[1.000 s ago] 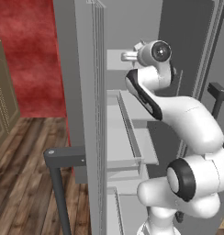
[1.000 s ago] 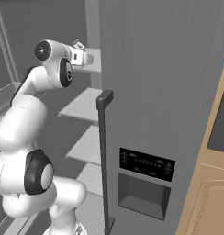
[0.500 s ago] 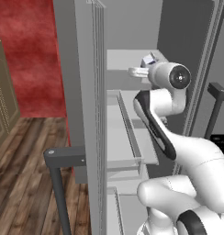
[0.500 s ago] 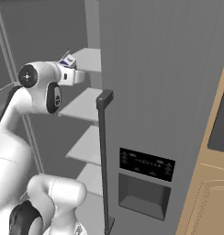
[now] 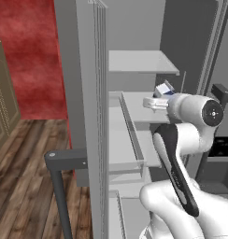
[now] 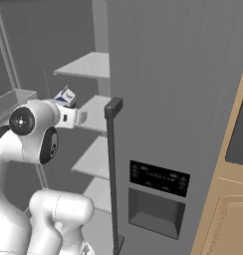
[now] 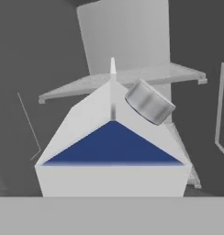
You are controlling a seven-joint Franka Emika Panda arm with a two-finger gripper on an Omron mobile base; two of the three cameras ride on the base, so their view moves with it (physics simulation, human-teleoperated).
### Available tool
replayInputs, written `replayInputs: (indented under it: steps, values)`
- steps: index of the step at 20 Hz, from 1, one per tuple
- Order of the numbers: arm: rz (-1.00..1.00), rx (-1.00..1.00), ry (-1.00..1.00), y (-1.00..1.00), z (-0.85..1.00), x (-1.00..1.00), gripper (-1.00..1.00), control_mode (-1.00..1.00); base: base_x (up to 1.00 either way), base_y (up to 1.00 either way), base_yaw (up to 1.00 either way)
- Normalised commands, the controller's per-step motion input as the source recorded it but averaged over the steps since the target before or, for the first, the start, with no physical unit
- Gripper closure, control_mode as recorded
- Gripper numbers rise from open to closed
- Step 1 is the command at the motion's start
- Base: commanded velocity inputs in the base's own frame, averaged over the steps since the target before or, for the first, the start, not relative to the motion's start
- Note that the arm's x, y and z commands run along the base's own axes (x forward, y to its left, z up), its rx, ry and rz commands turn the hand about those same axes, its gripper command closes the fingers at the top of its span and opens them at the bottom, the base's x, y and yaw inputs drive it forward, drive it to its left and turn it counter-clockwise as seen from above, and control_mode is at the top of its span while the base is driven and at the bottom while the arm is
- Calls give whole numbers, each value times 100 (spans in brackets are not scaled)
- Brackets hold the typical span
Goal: Take a sugar cube from the saucer and place it inside the coffee. Then, grab milk from the fridge and place it next to the coffee on the counter to sweeten the coffee.
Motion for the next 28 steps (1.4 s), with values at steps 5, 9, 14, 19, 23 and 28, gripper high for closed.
replayInputs:
  steps: [5,9,14,19,23,28]
  values:
    - [3,15,32,-27,-34,-100,100,-100,0,0,0]
    - [0,4,16,-6,0,-56,100,-100,0,0,0]
    - [0,0,1,0,-2,-32,100,-100,0,0,0]
    - [0,0,0,0,0,-72,100,-100,0,0,0]
    - [2,0,-3,-2,-7,-57,100,-100,0,0,0]
    - [0,0,0,0,0,0,100,100,-46,-42,35]
